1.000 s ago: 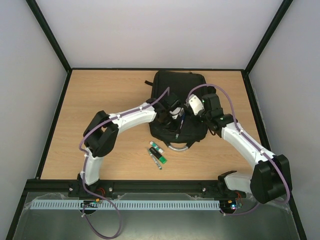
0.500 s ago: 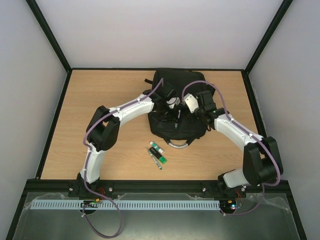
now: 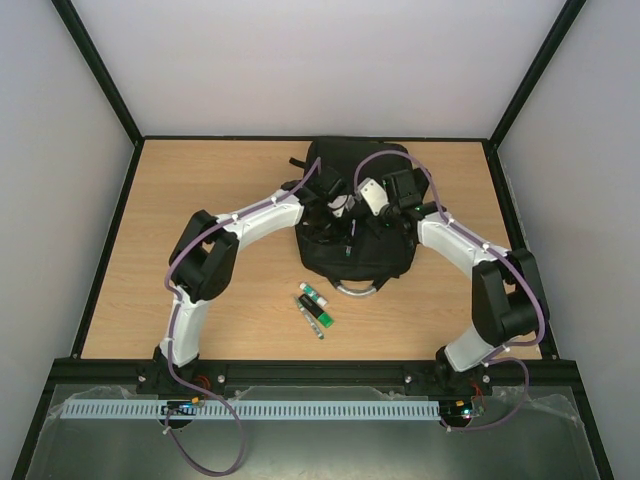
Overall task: Pack the student bag
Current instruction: Place the stationery in the student bag.
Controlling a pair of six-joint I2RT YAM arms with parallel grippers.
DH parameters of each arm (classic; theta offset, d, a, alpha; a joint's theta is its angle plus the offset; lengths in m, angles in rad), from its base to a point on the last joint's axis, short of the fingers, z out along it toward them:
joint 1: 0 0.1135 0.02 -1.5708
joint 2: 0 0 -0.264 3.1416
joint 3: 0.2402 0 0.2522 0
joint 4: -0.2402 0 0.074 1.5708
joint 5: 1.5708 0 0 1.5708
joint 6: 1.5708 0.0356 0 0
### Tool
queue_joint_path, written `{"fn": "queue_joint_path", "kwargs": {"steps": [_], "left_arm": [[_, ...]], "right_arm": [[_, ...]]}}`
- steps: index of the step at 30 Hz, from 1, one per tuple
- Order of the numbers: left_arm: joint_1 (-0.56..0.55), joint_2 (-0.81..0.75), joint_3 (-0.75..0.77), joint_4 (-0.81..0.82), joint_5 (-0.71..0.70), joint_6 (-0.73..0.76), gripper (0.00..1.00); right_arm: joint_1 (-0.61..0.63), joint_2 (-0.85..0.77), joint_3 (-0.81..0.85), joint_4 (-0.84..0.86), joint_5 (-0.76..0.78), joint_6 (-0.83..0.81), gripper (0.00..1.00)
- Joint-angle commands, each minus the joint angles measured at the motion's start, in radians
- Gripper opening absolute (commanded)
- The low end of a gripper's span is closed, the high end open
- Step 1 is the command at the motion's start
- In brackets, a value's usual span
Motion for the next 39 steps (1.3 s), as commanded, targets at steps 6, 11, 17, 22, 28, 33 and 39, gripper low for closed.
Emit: {"fn": "queue_joint_path", "kwargs": {"steps": [6,11,17,22,28,33,39], "left_arm": [[0.004,0.030,0.117,0.029,-0.040,0.005,0.02],[0.024,0.110,0.239,0.005,-0.103,-0.011,0.10],[0.011,0.062,0.206,-0.032,-0.131,-0.014,0.37],[-0.020,-0.112,0.018,-0.008,-0.160,-0.016,0.49],[-0.060,-0.273,-0.157,0.004,-0.241,-0.026,0.53],[-0.080,-0.335,-0.290,0.050,-0.292,-0.043,0.43],[-0.102,-0.321,-0.362,0.201,-0.262,-0.054,0.02]], "right_arm": [[0.005,-0.103,0.016,-0.085,-0.105,0.042,0.01],[0.006,-0.171,-0.009,-0.108,-0.118,0.058,0.01],[0.005,-0.209,-0.052,-0.099,-0.115,0.080,0.01],[0.005,-0.199,-0.104,-0.064,-0.109,0.087,0.01],[0.006,-0.205,-0.133,-0.046,-0.099,0.080,0.01],[0.005,-0.205,-0.146,-0.039,-0.100,0.078,0.01],[0.006,-0.209,-0.149,-0.036,-0.102,0.080,0.01]]}}
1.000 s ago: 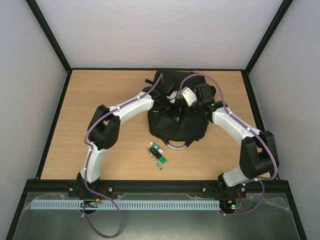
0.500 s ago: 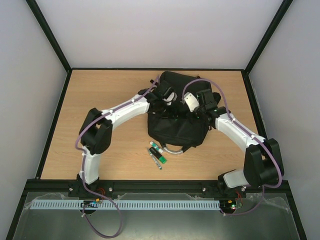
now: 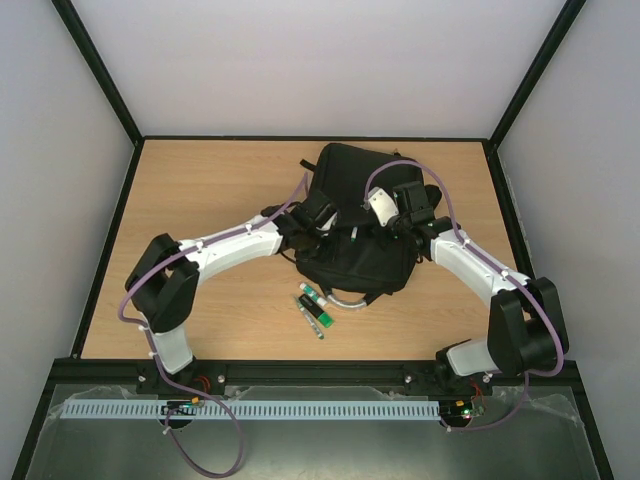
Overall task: Pack the student bag
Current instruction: Place the stationery in the student bag.
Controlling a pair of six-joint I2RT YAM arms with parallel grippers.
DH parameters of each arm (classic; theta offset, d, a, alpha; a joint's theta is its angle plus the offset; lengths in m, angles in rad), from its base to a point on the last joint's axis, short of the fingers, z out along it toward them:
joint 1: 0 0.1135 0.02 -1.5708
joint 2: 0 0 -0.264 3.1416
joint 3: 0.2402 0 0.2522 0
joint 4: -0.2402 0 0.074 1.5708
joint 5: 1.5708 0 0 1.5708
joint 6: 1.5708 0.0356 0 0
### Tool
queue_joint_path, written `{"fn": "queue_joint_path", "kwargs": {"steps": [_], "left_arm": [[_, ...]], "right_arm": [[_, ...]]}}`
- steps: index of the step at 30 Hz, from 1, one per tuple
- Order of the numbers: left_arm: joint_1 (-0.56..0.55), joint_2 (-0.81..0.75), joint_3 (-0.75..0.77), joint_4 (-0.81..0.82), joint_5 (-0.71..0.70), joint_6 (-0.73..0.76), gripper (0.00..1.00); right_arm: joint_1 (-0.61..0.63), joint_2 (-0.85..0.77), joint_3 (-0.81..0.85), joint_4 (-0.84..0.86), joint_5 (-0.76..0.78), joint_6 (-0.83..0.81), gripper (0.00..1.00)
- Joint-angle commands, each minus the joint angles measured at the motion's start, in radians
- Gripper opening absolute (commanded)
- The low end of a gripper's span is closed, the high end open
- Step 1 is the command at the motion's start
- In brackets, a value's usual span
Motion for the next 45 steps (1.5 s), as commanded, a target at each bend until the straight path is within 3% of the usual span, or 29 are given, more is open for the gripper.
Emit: {"fn": "queue_joint_path", "kwargs": {"steps": [1,15,22,26,32,40,45], "left_arm": [[-0.015,0.016,-0.023,0.134,-0.004,-0.011,0.02],[-0.010,0.229,0.212,0.169,0.014,-0.020,0.02],[0.043,0.331,0.348,0.119,-0.053,-0.064,0.02],[0.056,0.327,0.316,0.137,-0.029,-0.065,0.02],[0.015,0.194,0.225,0.140,-0.010,-0.014,0.03],[-0.017,-0.001,0.104,0.045,-0.021,0.045,0.21],[-0.019,-0.135,-0.070,-0.009,-0.059,0.028,0.27]], "right_arm": [[0.006,-0.033,-0.016,-0.026,-0.022,0.010,0.01],[0.006,-0.067,-0.032,-0.017,-0.033,0.005,0.01],[0.006,-0.072,-0.035,-0.016,-0.028,0.004,0.01],[0.004,-0.075,-0.037,-0.015,-0.020,0.003,0.01],[0.004,-0.067,-0.037,-0.011,-0.020,0.001,0.01],[0.005,-0.058,-0.039,-0.013,-0.023,-0.003,0.01],[0.004,-0.029,-0.040,-0.015,-0.031,-0.018,0.01]]}}
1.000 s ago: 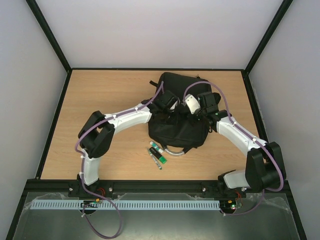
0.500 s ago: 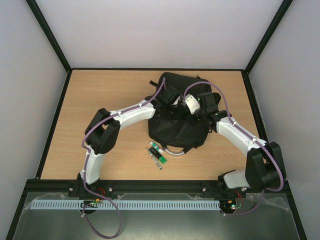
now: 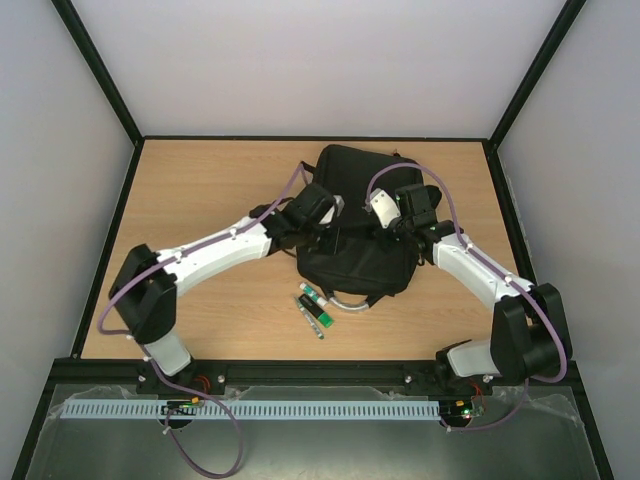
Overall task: Pack the student bag
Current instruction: Place the stationery in the student bag, then adjust the stationery at the center of the board.
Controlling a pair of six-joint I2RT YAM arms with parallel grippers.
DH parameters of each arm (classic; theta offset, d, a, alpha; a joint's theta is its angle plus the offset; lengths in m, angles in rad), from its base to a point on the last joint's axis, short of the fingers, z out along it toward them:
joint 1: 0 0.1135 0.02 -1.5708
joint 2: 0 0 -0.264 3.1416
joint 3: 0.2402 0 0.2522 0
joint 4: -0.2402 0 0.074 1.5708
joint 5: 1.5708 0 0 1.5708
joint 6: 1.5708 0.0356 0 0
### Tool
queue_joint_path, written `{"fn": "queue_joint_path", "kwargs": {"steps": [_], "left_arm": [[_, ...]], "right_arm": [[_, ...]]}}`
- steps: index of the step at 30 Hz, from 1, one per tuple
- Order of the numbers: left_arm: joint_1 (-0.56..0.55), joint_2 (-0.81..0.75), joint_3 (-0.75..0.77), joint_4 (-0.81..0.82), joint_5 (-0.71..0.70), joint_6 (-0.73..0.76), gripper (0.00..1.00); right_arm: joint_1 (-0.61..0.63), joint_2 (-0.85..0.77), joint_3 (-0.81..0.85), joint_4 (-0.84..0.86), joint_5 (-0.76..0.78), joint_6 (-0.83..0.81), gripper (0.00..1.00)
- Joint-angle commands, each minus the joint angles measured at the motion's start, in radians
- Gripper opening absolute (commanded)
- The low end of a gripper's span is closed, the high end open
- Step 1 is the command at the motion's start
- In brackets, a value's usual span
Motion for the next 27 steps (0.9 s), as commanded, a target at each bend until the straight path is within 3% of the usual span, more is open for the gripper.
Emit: {"fn": "queue_joint_path", "kwargs": {"steps": [1,9,13,27], "left_arm": [[-0.003,-0.109,-0.145,-0.105,-0.052,-0.004,0.29],[-0.032,-0.287,-0.418,-0.165,-0.070,-0.134,0.50],[-0.079,-0.311,-0.494,-0.171,-0.080,-0.197,0.55],[-0.266,-0.070,-0.393,-0.222,-0.215,-0.254,0.54]], "right_arm": [[0.004,0.019,-0.010,-0.033,-0.034,-0.017,0.01],[0.004,0.089,0.017,-0.078,-0.078,-0.029,0.01],[0.005,0.091,0.021,-0.083,-0.085,-0.029,0.01],[0.005,0.068,0.016,-0.083,-0.074,-0.033,0.01]]}}
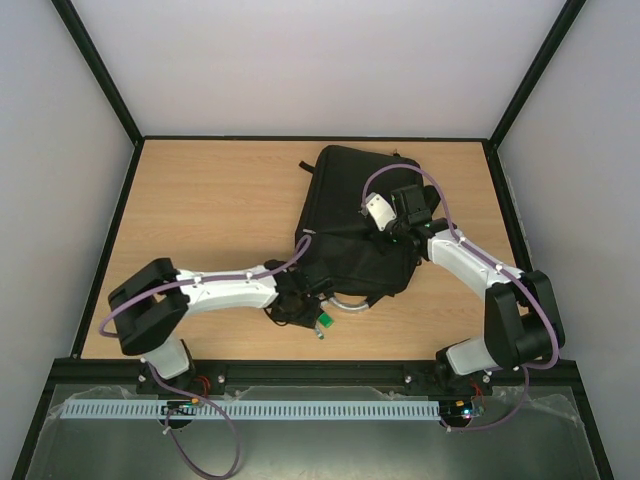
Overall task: Pack the student bag
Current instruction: Adjust the stationery at the center of the board.
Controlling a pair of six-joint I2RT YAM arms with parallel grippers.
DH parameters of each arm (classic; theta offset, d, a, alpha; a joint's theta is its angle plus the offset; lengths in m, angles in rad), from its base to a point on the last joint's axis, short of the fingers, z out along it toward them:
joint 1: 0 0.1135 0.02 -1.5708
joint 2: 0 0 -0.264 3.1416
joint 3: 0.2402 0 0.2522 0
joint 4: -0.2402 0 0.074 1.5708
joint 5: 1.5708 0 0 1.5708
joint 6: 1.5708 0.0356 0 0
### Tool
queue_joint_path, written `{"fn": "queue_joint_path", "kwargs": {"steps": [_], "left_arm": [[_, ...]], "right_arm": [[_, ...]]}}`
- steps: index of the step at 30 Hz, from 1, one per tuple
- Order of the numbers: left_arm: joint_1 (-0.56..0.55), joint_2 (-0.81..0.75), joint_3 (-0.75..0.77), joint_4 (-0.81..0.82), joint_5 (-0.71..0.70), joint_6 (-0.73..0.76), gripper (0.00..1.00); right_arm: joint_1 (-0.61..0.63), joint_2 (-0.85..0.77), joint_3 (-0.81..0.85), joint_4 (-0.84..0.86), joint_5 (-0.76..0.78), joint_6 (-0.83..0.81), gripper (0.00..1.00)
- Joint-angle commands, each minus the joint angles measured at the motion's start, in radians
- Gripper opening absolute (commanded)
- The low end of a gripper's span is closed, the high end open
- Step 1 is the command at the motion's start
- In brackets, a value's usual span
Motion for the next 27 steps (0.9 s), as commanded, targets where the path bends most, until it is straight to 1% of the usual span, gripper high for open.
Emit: {"fn": "queue_joint_path", "kwargs": {"steps": [1,10,15,19,24,27], "left_arm": [[-0.038,0.069,0.063,-0.057,-0.069,-0.017,0.54],[-0.080,0.162,0.122,-0.056,-0.069,-0.006,0.54],[-0.096,0.204,0.127,-0.095,-0.082,0.003,0.52],[-0.121,0.169,0.095,-0.151,-0.083,0.008,0.52],[-0.125,0.076,-0.020,-0.220,-0.089,0.012,0.53],[-0.119,0.036,-0.079,-0.230,-0.090,0.011,0.53]], "right_arm": [[0.008,-0.007,0.008,-0.081,-0.037,-0.005,0.01],[0.006,-0.013,0.008,-0.081,-0.036,-0.009,0.01],[0.006,-0.015,0.006,-0.081,-0.033,-0.010,0.01],[0.006,-0.016,0.007,-0.082,-0.035,-0.010,0.01],[0.006,-0.011,0.009,-0.084,-0.038,-0.010,0.01],[0.006,-0.014,0.010,-0.084,-0.038,-0.010,0.01]]}}
